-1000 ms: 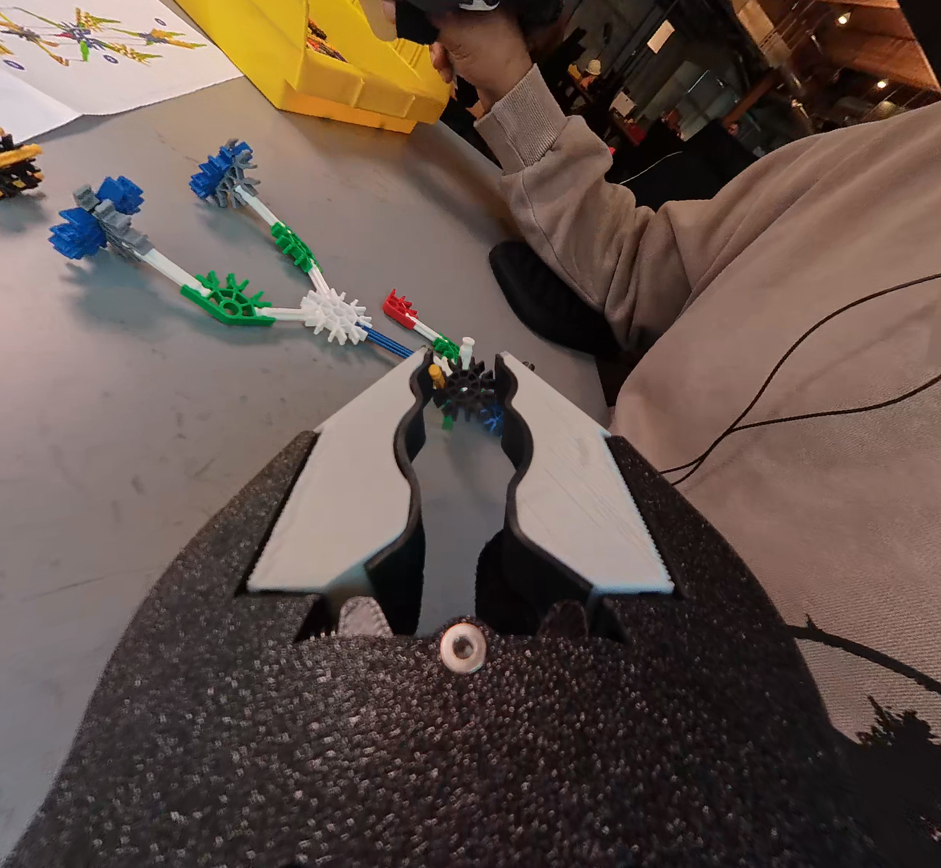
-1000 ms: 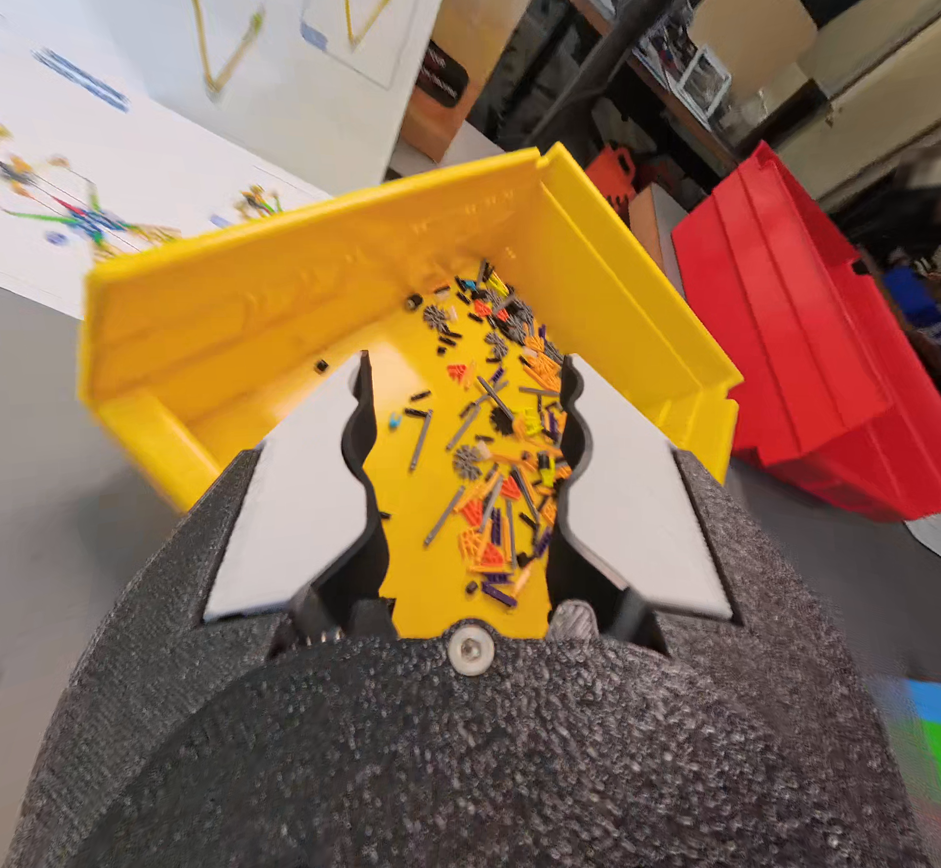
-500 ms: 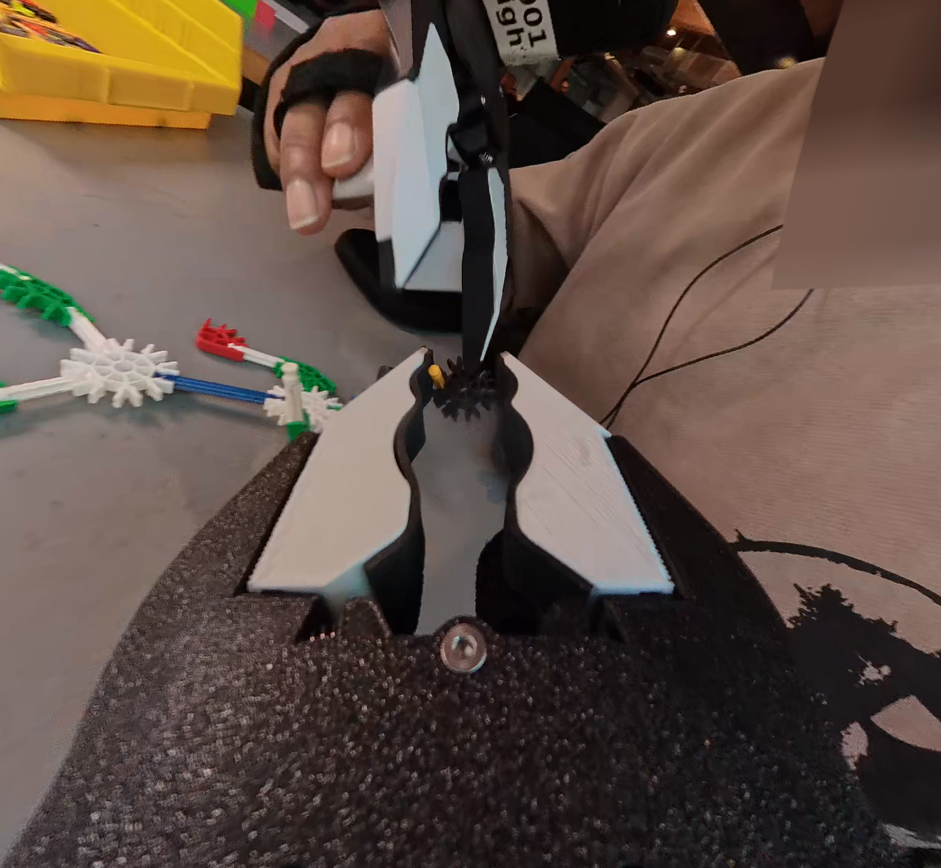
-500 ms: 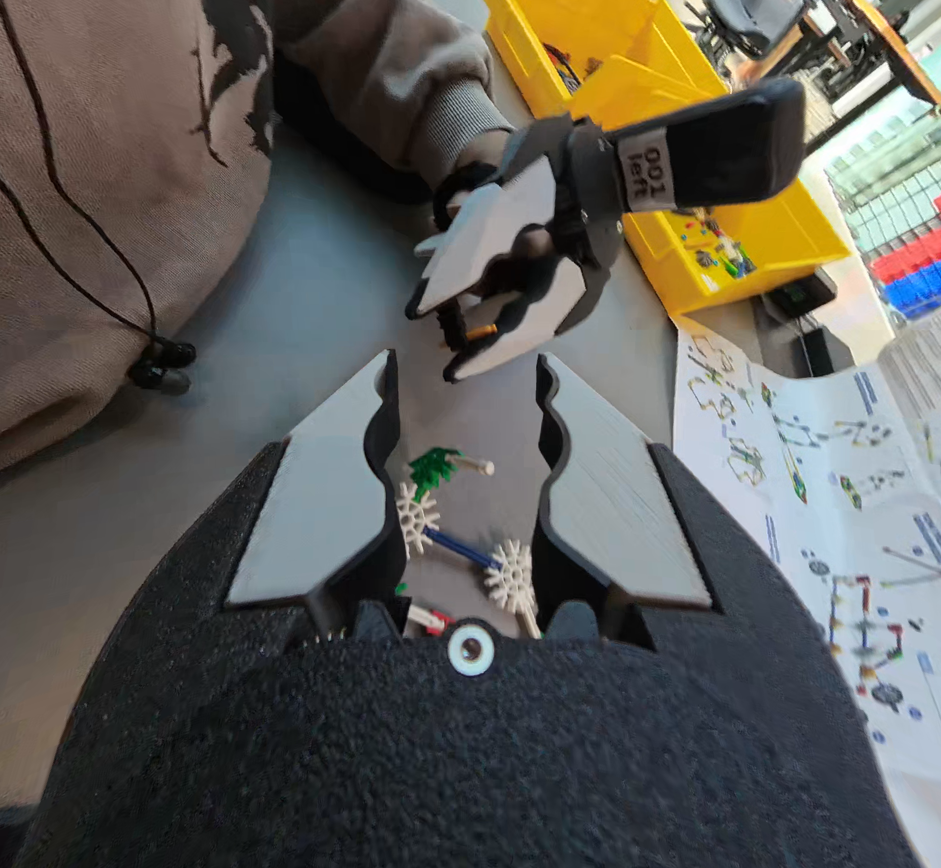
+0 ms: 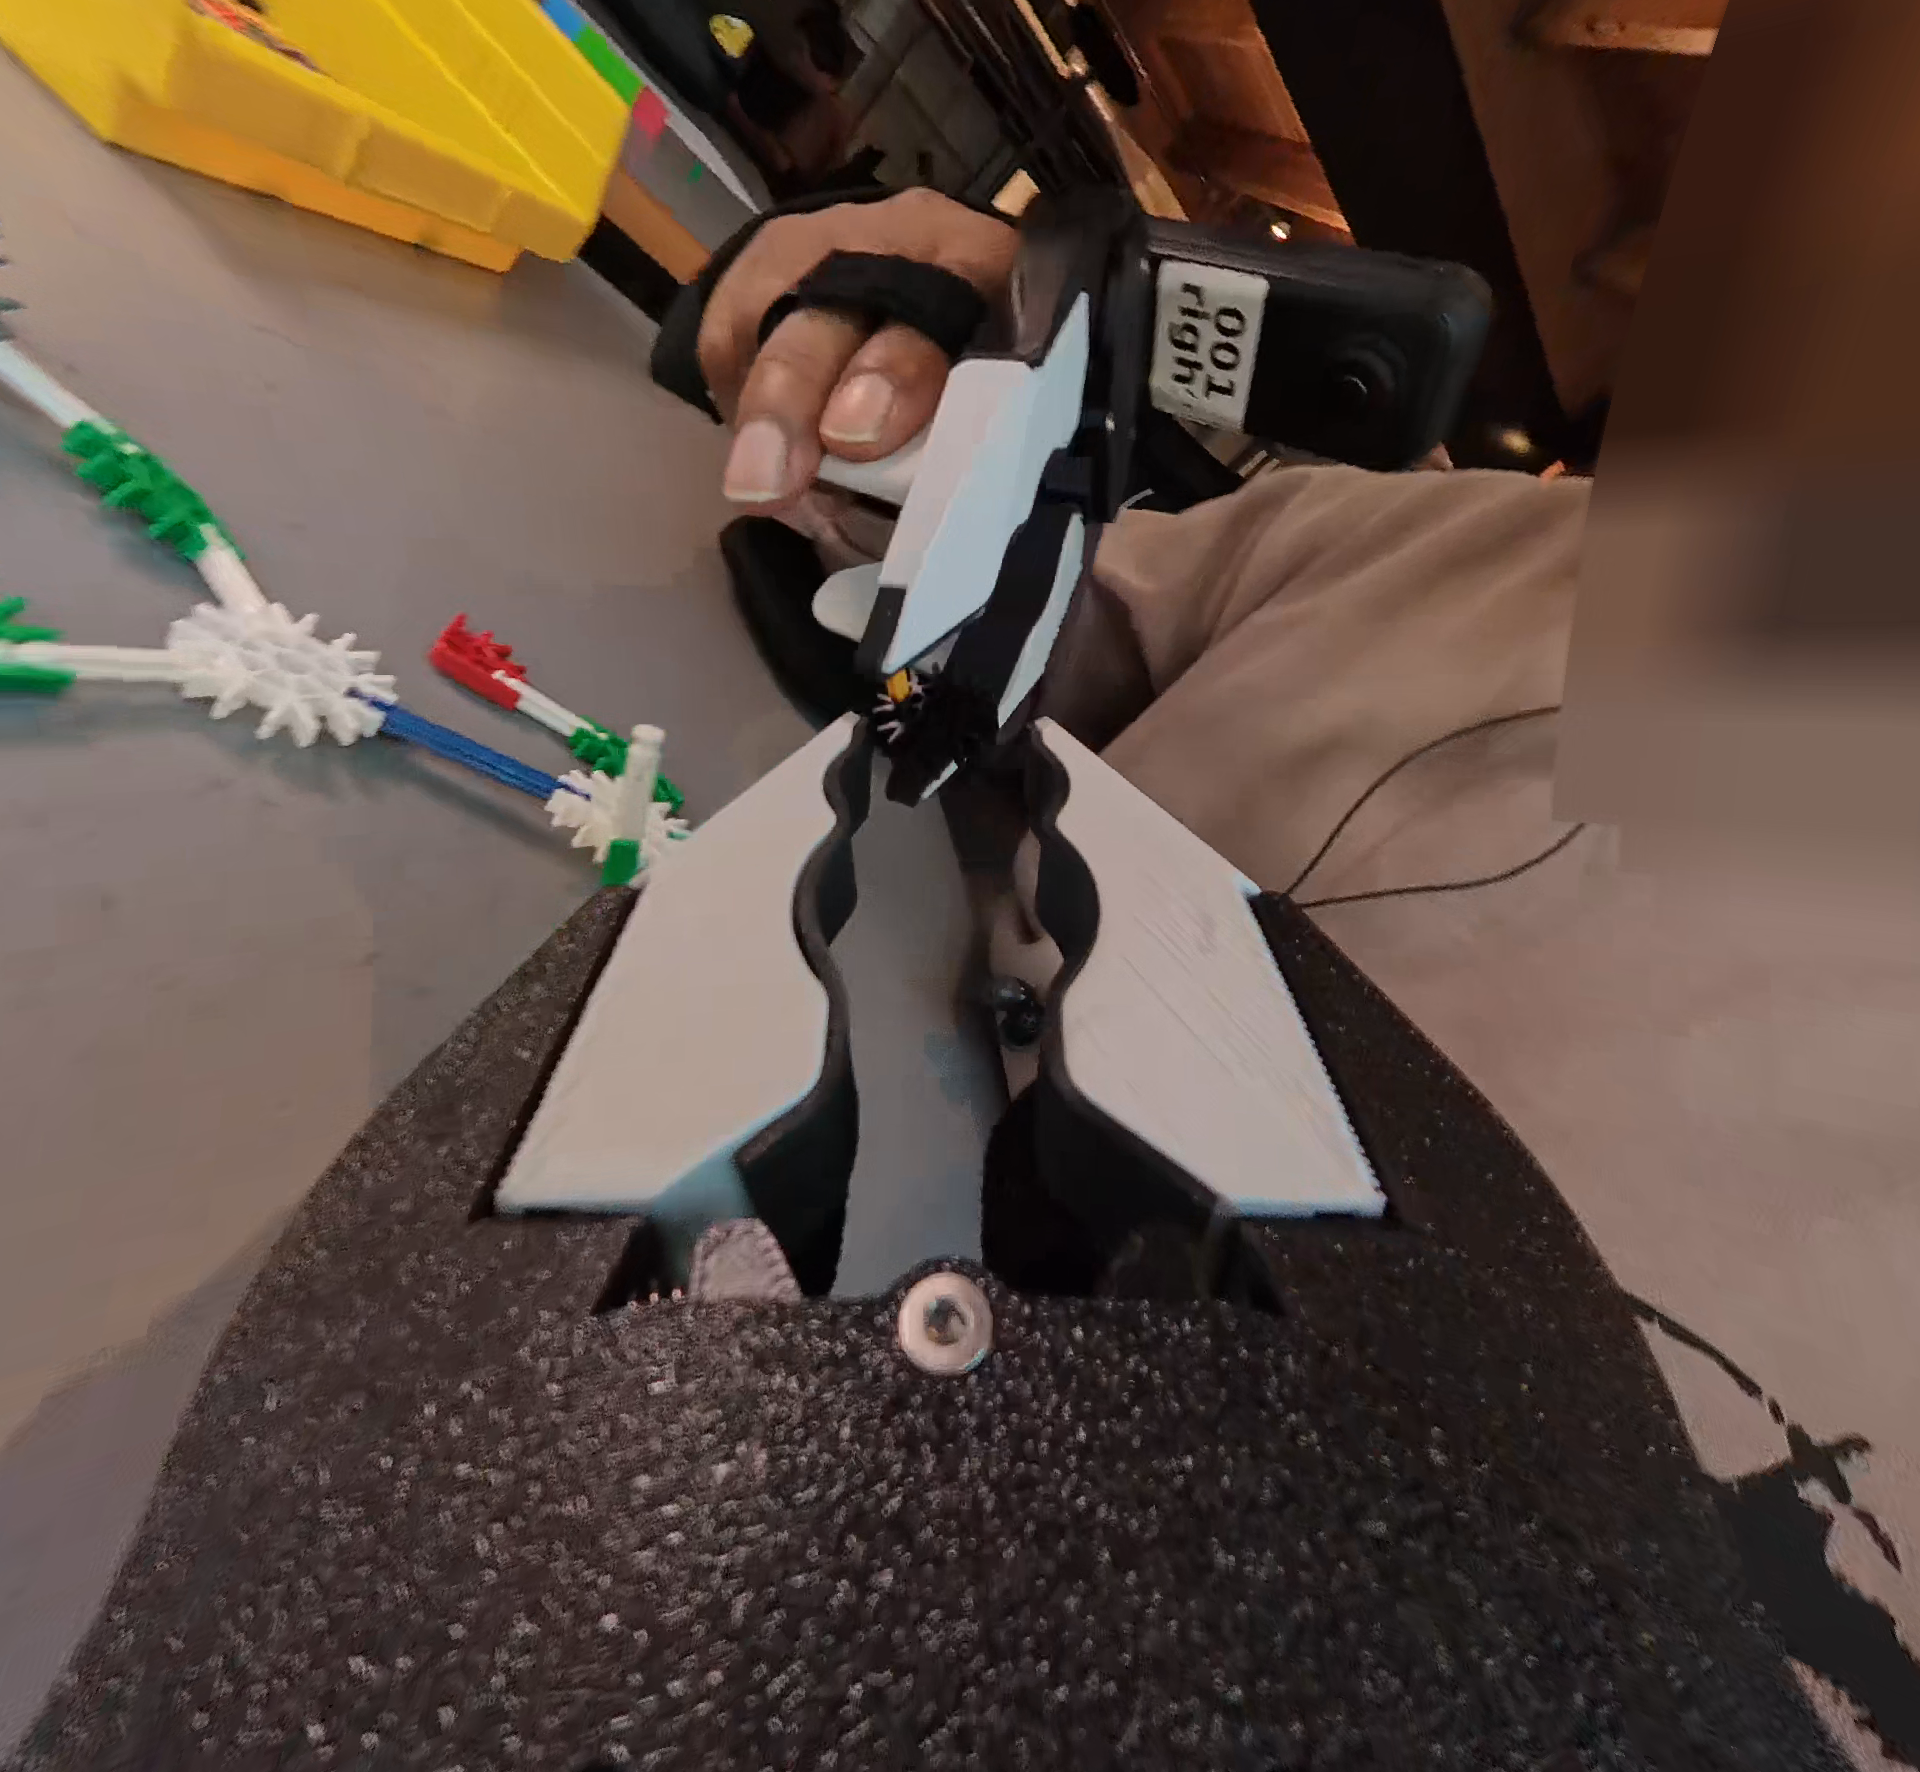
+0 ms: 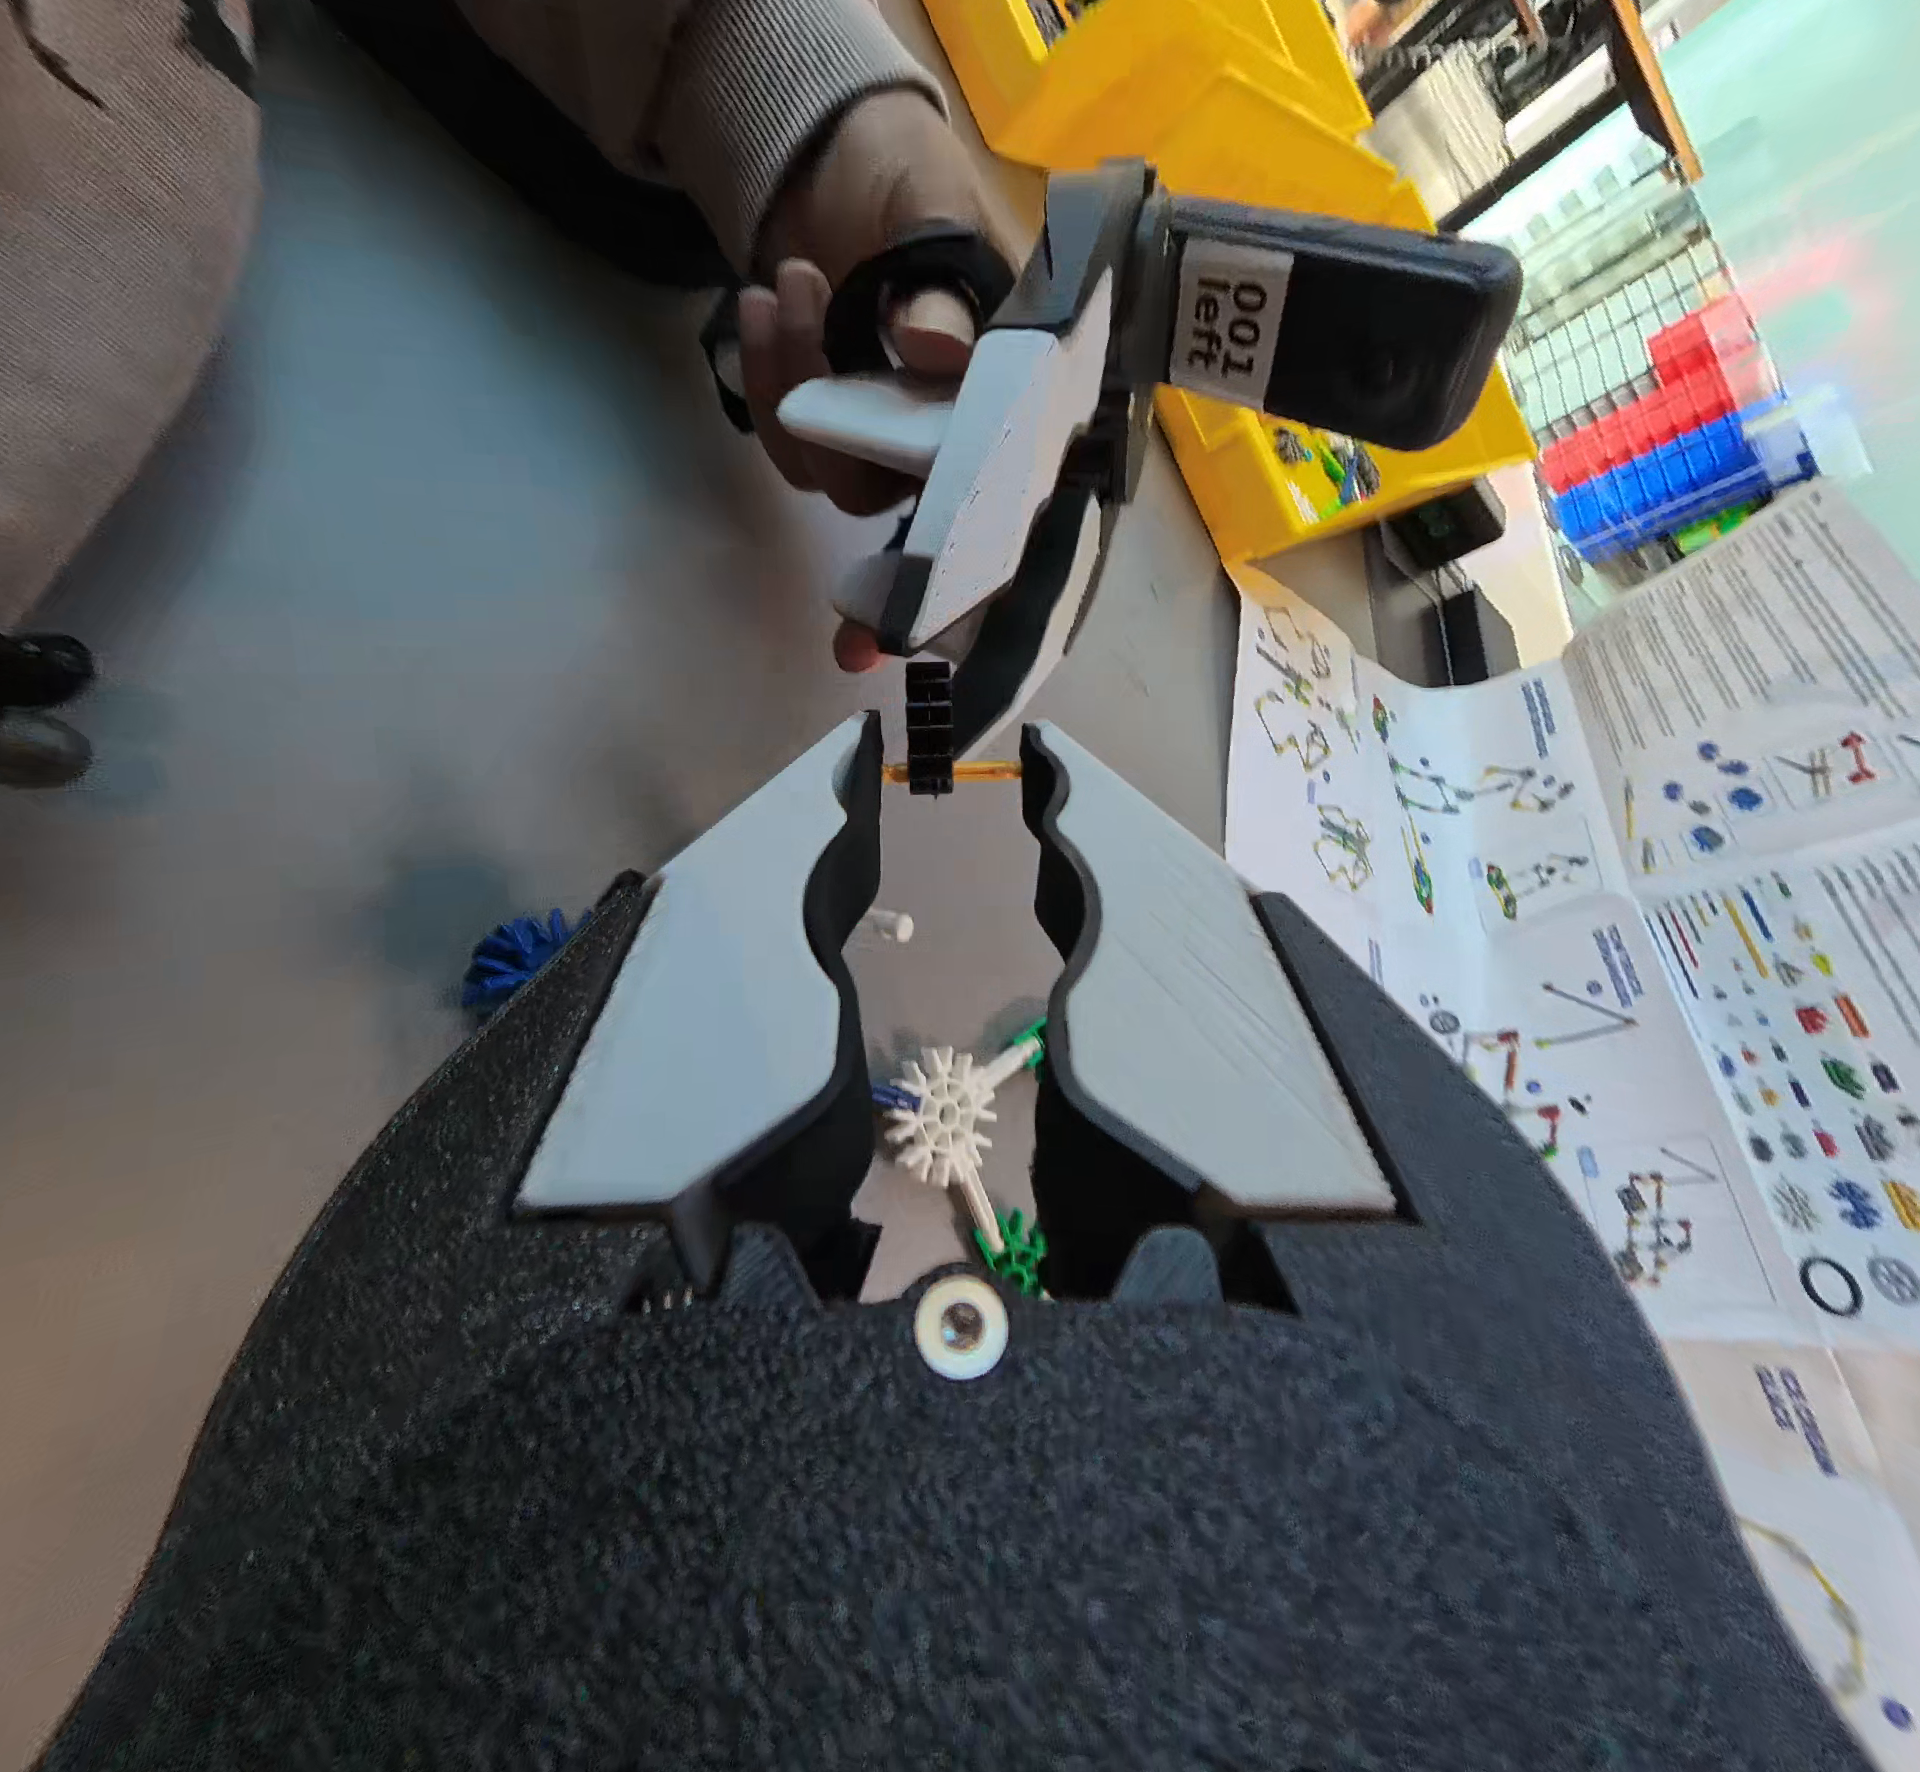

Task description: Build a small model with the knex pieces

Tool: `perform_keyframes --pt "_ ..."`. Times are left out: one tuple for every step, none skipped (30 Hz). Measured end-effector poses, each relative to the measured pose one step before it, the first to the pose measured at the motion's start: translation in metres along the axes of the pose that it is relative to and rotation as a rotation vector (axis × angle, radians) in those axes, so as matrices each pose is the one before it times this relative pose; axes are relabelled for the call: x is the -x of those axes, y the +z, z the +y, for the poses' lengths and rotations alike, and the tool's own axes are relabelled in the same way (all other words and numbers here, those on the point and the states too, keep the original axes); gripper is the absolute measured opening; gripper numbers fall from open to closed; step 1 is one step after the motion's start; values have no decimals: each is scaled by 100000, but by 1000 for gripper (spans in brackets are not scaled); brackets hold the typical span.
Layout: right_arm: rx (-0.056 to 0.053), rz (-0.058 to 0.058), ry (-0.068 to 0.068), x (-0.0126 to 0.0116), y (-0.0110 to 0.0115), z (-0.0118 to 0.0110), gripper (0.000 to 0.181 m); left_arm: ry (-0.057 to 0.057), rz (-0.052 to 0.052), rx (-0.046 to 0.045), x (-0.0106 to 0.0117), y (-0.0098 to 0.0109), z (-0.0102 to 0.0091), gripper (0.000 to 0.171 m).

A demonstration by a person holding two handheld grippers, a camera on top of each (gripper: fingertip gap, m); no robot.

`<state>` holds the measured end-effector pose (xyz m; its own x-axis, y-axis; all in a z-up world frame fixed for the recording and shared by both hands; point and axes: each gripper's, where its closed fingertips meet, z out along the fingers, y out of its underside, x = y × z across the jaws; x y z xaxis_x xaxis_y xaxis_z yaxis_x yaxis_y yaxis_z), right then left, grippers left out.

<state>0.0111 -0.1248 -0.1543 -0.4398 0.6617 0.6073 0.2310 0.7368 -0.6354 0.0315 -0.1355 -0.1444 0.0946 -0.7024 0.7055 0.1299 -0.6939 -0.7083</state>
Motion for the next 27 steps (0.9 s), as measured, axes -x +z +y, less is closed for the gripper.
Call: perform_keyframes --pt "4399 1261 -108 -194 194 844 25 -3831 -5207 -1860 912 -153 -267 29" --pt "4369 1532 592 -216 321 768 25 -2873 -3633 -2961 626 -61 -380 29" --pt "2802 1305 460 -162 363 487 25 -2200 -3466 -1679 536 86 -188 32" --pt "1324 305 551 7 348 223 25 -855 -3051 197 468 191 73 32" --pt "572 849 881 -94 307 80 25 338 -2534 1089 351 236 206 32" --pt "625 327 584 -17 275 105 25 721 -2700 484 392 146 88 30" --pt "781 1160 -131 -188 153 230 25 196 -1269 -726 243 -93 -110 28" --pt "-2358 1316 1402 -281 -62 -163 25 -1176 1464 -1339 -47 -276 -274 23" --pt "-5747 146 3964 -254 -287 -679 25 -2018 5466 -1443 -563 -307 -292 22" --pt "-6710 -903 4126 -166 -408 -882 25 -2454 7573 -1653 -899 -235 -249 22" --pt "-6197 -1074 1771 -61 -435 -832 25 -1993 7039 -1508 -881 -141 -177 22" --pt "-5339 -1417 197 123 -341 -677 25 -1071 5747 -214 -770 -18 20 22" --pt "-4420 -1431 1104 203 -207 -537 27 -33 4084 455 -602 90 105 22" --pt "-4358 -1726 1814 277 -135 -534 29 317 3819 534 -555 137 126 23" --pt "-3521 -1957 1658 325 -66 -422 32 -441 4711 348 -662 184 91 22" --pt "-1682 -234 603 79 4 -164 34 -854 4076 -255 -540 172 -2 23" --pt "-733 216 -679 45 20 -56 36 -746 3130 -633 -387 137 -59 22" --pt "-1184 17 -636 78 26 -186 35 -744 2394 -343 -257 121 -12 23" --pt "-1677 100 -164 45 23 -297 34 -910 1708 -66 -130 93 57 22" --pt "-588 357 -40 -19 54 -154 32 -913 2062 -125 -194 73 58 23" --pt "-278 854 -566 -96 -10 -94 28 -743 1502 -48 -134 53 68 23" --pt "-802 416 -549 -61 -93 -166 25 -414 1127 97 -110 50 74 23" --pt "52 -103 126 -6 -70 -17 25 -902 522 -188 -41 71 -28 22" --pt "1014 236 214 -87 -35 174 25 -795 -395 -421 104 11 -71 23" --pt "2375 468 422 -165 -6 438 25 -312 -1927 -959 322 -122 -167 23" --pt "2695 742 574 -225 -17 507 25 242 -3006 -1047 464 -259 -206 23" --pt "3714 1597 993 -396 -4 655 25 844 -4136 -1981 571 -400 -379 23"
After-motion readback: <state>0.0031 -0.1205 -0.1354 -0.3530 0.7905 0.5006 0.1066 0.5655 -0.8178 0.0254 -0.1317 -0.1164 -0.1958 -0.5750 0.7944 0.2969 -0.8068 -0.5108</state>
